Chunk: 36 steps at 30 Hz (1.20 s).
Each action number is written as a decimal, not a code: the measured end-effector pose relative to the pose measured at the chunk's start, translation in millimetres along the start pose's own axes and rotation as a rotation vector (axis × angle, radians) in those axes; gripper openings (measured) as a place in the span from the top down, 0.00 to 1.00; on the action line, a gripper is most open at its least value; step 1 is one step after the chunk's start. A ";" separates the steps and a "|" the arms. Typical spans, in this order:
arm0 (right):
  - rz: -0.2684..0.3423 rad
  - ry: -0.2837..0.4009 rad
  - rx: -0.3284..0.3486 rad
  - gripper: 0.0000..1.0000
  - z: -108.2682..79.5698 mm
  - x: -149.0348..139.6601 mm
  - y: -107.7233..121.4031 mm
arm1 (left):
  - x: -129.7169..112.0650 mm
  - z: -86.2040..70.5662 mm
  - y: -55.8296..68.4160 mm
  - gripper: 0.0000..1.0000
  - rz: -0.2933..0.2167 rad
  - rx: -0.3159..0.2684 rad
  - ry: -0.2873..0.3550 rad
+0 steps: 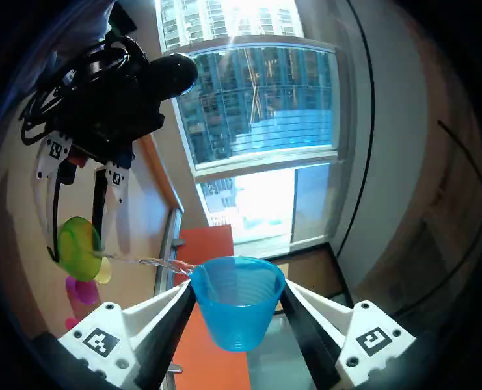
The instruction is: Pour water
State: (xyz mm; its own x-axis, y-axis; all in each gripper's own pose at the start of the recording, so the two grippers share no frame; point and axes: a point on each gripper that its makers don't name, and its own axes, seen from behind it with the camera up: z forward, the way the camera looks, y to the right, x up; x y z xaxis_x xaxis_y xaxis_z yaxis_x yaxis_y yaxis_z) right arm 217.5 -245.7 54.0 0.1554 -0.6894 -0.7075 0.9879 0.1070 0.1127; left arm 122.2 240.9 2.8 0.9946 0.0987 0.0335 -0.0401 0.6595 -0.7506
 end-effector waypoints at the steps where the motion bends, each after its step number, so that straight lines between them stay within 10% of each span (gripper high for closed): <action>1: -0.003 0.000 0.000 0.10 0.4 0.1 0.2 | -0.1 0.3 -0.1 0.12 0.000 0.000 0.000; 36: -0.136 0.000 -0.018 0.10 4.5 5.6 12.5 | -4.1 5.2 -2.4 0.12 -0.008 -0.007 -0.006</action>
State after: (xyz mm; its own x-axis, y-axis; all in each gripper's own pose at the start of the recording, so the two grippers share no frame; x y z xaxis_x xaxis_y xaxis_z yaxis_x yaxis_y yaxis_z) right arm 230.6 -251.5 54.5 0.0203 -0.6981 -0.7157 0.9997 0.0259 0.0031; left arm 117.7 242.7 7.9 0.9942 0.0981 0.0439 -0.0313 0.6554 -0.7547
